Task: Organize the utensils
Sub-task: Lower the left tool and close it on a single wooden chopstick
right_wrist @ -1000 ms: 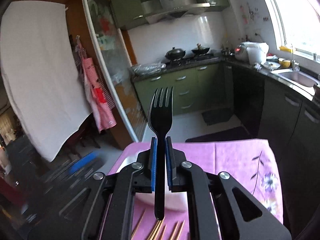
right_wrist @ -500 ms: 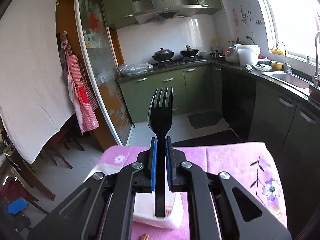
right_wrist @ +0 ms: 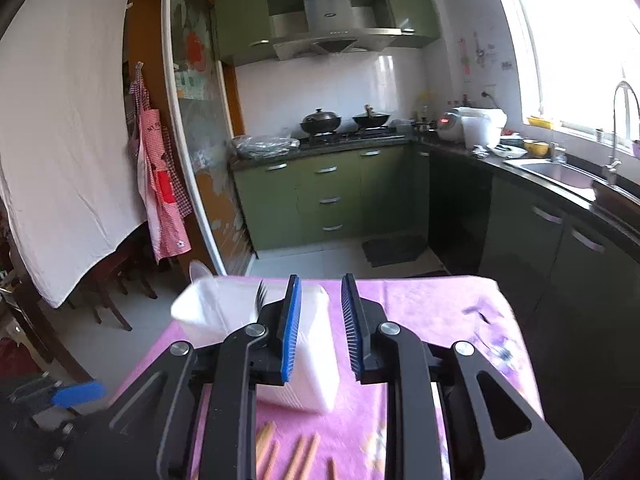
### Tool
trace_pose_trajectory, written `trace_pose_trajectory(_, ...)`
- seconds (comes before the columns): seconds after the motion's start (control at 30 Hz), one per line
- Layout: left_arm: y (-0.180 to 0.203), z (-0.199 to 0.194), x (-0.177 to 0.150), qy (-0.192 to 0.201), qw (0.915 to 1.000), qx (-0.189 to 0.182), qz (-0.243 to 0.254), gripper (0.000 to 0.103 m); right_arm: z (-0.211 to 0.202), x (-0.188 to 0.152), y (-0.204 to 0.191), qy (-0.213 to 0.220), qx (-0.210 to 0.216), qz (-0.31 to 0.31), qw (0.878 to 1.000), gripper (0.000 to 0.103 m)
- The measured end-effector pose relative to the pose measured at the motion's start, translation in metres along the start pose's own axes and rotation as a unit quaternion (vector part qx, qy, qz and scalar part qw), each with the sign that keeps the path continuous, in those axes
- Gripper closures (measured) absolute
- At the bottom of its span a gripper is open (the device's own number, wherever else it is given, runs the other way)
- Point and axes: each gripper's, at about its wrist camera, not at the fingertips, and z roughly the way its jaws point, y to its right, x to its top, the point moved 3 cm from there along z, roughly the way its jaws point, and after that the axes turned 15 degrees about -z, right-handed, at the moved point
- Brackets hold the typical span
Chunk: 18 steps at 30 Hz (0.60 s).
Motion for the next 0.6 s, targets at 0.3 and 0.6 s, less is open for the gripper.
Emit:
trace_pose_trajectory(0.3,-0.008,0.085,-0.023,-0.165,0.9848,0.047,-0.023,0.064,-0.049,-0.099,0.016,-0.086,0.006,0.047,0.995,0.074)
trace_pose_trajectory(0.6,-0.019,0.132,-0.023,-0.190,0.9757,0.105,-0.032,0.070,-0.072,-0.150,0.015,-0.123,0.028,0.065,0.990,0.062)
